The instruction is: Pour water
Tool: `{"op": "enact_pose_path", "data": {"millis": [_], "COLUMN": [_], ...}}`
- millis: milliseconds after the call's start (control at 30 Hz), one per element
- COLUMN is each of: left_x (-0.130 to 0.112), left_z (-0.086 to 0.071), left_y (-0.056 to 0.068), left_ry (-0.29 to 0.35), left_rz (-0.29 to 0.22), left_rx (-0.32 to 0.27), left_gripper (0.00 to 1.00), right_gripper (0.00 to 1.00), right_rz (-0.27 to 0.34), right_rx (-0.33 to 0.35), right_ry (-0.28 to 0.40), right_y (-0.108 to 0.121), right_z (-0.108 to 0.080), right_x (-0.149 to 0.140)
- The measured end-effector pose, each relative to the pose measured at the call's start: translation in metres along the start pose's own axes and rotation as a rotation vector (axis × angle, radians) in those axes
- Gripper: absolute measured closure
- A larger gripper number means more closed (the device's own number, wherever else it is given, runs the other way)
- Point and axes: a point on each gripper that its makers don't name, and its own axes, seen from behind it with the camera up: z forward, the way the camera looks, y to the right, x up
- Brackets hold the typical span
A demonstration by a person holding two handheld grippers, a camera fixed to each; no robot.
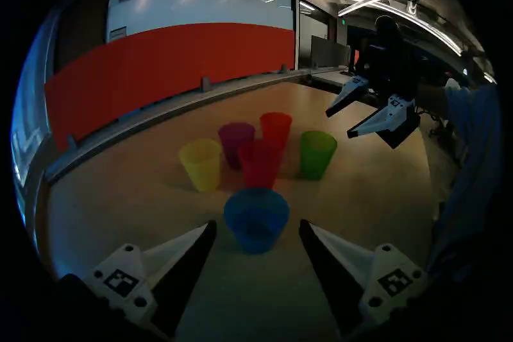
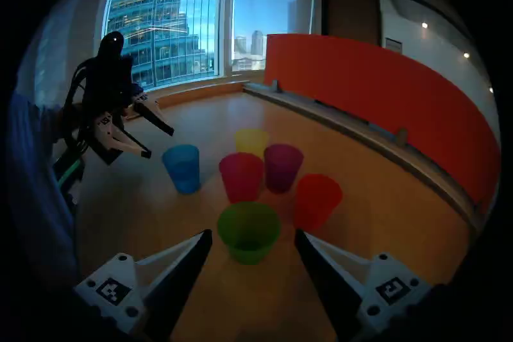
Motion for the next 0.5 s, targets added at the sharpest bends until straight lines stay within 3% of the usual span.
{"op": "enact_pose_path", "data": {"millis": [500], "left_x": [-0.027], "left_z": [0.022], "left_y": [-0.004], "left_ry": [-0.083], "left_rz": [-0.01], "left_rx": [-0.011], "left_gripper": [0.04], "right_gripper": [0.0], "right_rz": [-0.022], "right_rx": [0.024], "right_ry": [-0.056], "right_y": [-0.006], "right_z": [0.024], "right_x": [-0.018]}}
